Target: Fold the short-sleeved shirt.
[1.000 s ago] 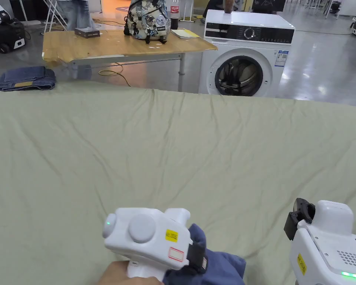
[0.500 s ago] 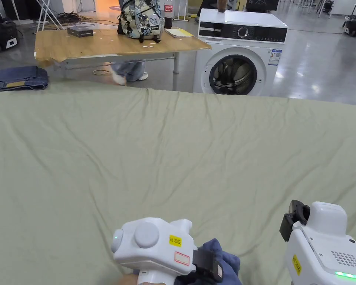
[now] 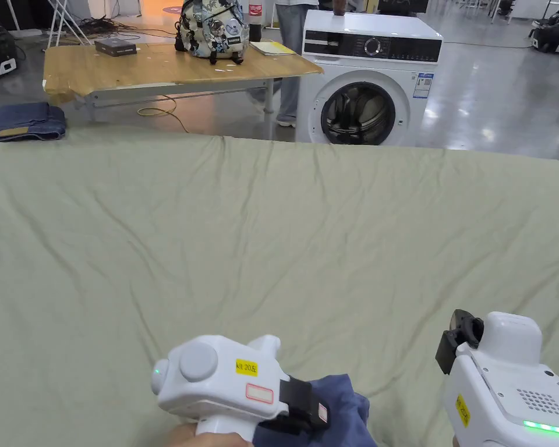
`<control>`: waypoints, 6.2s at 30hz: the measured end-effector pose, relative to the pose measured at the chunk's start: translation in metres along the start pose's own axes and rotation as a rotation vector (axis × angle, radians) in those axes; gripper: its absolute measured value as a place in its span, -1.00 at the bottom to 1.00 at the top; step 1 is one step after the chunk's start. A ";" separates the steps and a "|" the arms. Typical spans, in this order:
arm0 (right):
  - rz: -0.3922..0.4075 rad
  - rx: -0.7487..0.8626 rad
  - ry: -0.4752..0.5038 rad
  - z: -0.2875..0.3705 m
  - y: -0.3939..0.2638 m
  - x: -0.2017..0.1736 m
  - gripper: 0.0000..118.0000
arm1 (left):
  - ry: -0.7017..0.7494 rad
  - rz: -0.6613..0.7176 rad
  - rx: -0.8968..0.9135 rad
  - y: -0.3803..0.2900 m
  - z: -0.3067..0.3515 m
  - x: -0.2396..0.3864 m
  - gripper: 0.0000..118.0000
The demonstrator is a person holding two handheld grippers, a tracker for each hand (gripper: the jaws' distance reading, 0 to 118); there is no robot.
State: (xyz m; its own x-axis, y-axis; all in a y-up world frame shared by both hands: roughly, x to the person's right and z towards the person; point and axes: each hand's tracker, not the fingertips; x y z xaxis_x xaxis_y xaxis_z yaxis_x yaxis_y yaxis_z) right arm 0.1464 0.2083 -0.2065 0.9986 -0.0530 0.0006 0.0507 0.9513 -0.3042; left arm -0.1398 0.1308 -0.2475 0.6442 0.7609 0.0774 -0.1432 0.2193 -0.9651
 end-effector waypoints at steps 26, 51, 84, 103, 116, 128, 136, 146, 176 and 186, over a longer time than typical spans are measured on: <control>0.011 0.041 0.011 -0.006 0.012 -0.012 -1.00 | 0.250 -0.295 0.390 0.001 0.070 0.023 -1.00; 0.057 0.214 -0.001 -0.006 0.041 -0.050 -1.00 | 0.816 -0.487 1.208 -0.030 0.171 0.025 -1.00; 0.176 -0.359 0.146 -0.014 -0.139 -0.087 -1.00 | 0.704 -0.426 0.836 -0.054 0.162 -0.012 -1.00; 0.150 -0.383 0.162 -0.018 -0.138 -0.080 -1.00 | -0.112 0.088 0.039 -0.004 0.097 -0.132 0.52; 0.154 -0.375 0.153 -0.020 -0.143 -0.079 -1.00 | -0.341 0.240 0.088 -0.026 0.037 -0.136 -0.74; 0.188 -0.364 0.160 -0.006 -0.116 -0.091 -1.00 | -0.316 0.179 0.125 -0.023 0.068 -0.114 -0.75; 0.217 -0.336 0.190 -0.015 -0.089 -0.112 -1.00 | -0.297 0.148 0.185 -0.007 0.122 -0.128 -0.75; 0.220 -0.288 0.246 -0.019 -0.050 -0.153 -1.00 | -0.116 0.111 0.319 -0.006 0.268 -0.169 -0.75; 0.239 -0.347 0.252 -0.052 -0.056 -0.176 -1.00 | 0.464 0.421 0.425 -0.016 0.489 -0.267 -0.75; 0.243 -0.358 0.259 -0.055 -0.061 -0.178 -1.00 | 0.658 0.414 0.389 -0.010 0.505 -0.288 0.11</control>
State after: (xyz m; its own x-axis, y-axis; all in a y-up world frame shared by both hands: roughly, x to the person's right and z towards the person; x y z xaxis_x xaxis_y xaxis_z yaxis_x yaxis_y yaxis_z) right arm -0.0358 0.1428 -0.2406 0.9421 0.0400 -0.3328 -0.2361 0.7840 -0.5741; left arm -0.7031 0.2176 -0.1341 0.7695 0.3448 -0.5376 -0.6317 0.2875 -0.7199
